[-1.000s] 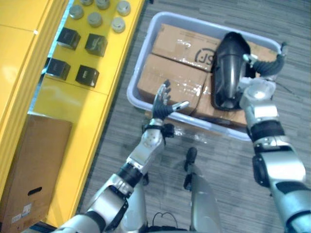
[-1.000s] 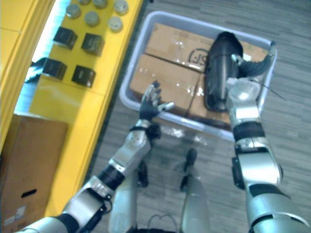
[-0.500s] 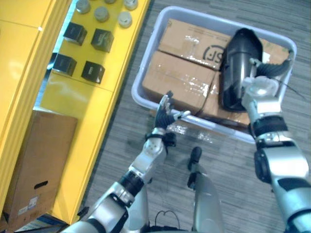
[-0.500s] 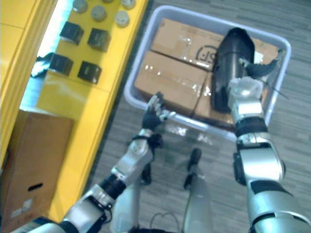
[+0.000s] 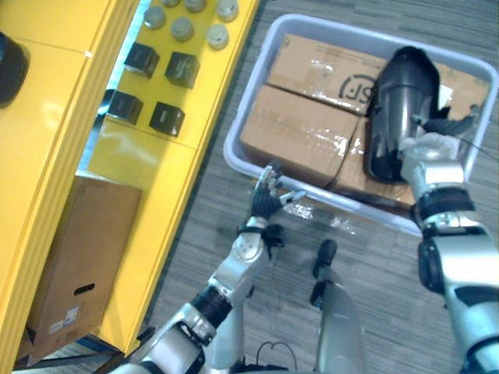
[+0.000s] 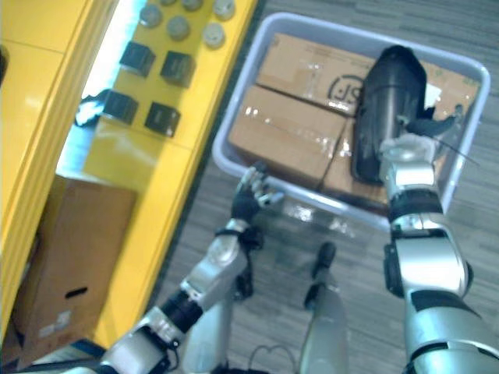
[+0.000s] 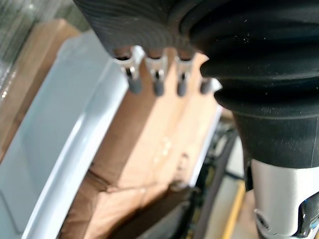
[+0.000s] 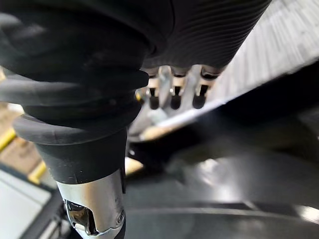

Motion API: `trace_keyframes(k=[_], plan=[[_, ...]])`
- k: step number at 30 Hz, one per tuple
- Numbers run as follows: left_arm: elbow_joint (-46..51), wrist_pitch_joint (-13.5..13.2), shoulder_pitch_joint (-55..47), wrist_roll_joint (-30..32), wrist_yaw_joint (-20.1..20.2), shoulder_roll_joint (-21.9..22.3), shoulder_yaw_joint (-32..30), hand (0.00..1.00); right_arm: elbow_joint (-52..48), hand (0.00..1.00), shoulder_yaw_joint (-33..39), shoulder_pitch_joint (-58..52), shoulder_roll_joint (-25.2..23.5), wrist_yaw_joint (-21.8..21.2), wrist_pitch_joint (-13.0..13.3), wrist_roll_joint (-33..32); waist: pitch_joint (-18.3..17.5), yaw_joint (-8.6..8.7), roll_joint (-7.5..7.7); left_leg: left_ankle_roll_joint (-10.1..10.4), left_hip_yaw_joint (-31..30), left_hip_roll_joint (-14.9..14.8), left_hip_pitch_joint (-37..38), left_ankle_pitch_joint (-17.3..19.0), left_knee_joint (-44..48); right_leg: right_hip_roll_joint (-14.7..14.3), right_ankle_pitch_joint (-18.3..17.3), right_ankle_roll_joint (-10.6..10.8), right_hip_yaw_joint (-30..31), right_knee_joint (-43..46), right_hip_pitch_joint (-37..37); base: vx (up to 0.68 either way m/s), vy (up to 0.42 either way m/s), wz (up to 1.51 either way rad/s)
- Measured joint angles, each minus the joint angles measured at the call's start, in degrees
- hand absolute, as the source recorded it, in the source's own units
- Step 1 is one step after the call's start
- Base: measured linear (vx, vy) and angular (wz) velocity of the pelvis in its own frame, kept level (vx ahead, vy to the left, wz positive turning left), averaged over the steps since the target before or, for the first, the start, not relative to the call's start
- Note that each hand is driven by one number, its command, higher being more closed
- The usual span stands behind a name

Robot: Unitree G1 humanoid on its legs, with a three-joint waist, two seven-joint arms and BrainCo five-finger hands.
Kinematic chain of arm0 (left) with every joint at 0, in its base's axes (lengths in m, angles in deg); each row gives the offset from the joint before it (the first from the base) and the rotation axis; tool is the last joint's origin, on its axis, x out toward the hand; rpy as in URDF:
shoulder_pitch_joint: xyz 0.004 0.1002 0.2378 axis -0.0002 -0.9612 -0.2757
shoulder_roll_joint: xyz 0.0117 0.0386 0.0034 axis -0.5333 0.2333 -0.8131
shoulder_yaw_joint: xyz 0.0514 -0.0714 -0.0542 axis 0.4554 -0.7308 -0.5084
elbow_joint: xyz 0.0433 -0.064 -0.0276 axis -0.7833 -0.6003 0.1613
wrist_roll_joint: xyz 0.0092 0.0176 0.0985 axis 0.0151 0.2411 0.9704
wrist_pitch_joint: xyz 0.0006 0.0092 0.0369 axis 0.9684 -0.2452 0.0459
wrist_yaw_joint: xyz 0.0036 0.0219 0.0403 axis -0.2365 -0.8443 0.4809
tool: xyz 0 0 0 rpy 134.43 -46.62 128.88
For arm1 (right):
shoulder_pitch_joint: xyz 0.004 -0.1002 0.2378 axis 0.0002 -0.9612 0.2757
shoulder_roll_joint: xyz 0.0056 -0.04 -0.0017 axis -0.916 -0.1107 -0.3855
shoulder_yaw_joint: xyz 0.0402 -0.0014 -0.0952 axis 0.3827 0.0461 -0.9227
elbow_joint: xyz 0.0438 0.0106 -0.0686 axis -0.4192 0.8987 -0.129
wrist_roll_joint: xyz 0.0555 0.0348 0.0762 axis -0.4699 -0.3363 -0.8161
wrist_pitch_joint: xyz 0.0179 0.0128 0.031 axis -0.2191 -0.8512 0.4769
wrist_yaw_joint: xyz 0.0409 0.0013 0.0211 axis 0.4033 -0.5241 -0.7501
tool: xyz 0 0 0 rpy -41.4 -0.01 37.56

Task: Walk over and take plastic housings, then place them on the shelf

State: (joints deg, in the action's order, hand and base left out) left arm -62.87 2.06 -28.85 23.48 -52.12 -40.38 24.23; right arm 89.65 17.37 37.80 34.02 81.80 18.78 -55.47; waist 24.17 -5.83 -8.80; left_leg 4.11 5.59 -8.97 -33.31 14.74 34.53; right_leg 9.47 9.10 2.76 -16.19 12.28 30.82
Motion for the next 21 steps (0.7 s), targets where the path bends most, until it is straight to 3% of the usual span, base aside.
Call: trace_keyframes(k=[2, 3, 8, 14, 21], plan=[[0.0, -0.4, 0.2, 0.0, 0.1, 0.0, 0.0, 0.0, 0.3, 0.0, 0.5, -0.1, 0.0, -1.4, -0.7, 0.0, 0.0, -0.21, 0.0, 0.0, -0.1, 0.0, -0.6, 0.0, 0.0, 0.0, 0.0, 0.0, -0.1, 0.0, 0.5, -0.01, -0.004, 0.02], [0.0, -0.7, 0.3, -0.1, 0.2, 0.0, 0.0, 0.0, 0.3, 1.0, 0.5, -0.2, 0.0, -1.9, -1.0, 0.1, 0.0, -0.41, 0.0, 0.1, -0.2, 0.0, -0.8, -0.1, 0.0, 0.0, 0.0, 0.0, -0.2, 0.0, 0.8, 0.0, 0.0, 0.0], [0.0, -0.9, 0.6, -1.7, 1.3, 0.3, -0.4, 0.0, 0.2, 1.0, 0.5, -0.2, 2.0, -3.6, -2.8, 0.8, 0.0, -1.21, 0.0, 0.2, -0.1, 0.0, -0.8, -0.2, -0.2, 0.1, 0.0, 0.0, -0.5, 0.2, 1.0, 0.0, 0.0, 0.0], [0.0, -1.3, 0.9, -2.1, 1.7, 0.9, -0.6, 0.0, 1.3, 1.0, 0.4, -0.5, 4.0, -8.8, -7.0, 9.0, 0.0, -1.36, 0.0, 0.2, -0.3, 0.0, -1.7, -0.2, -0.1, 0.2, -0.3, -0.4, -1.3, 0.4, 1.4, -0.02, -0.003, 0.02], [0.0, -1.5, 0.8, -2.3, 2.1, 0.8, -2.4, 0.0, 1.5, 1.0, 0.7, -2.0, 4.7, -9.1, -8.8, 12.7, 0.0, -2.02, 0.0, 0.5, -1.9, 0.1, -2.5, -0.3, 0.2, 0.6, -1.2, -0.4, -2.9, 1.6, 1.6, -0.01, -0.004, 0.09]])
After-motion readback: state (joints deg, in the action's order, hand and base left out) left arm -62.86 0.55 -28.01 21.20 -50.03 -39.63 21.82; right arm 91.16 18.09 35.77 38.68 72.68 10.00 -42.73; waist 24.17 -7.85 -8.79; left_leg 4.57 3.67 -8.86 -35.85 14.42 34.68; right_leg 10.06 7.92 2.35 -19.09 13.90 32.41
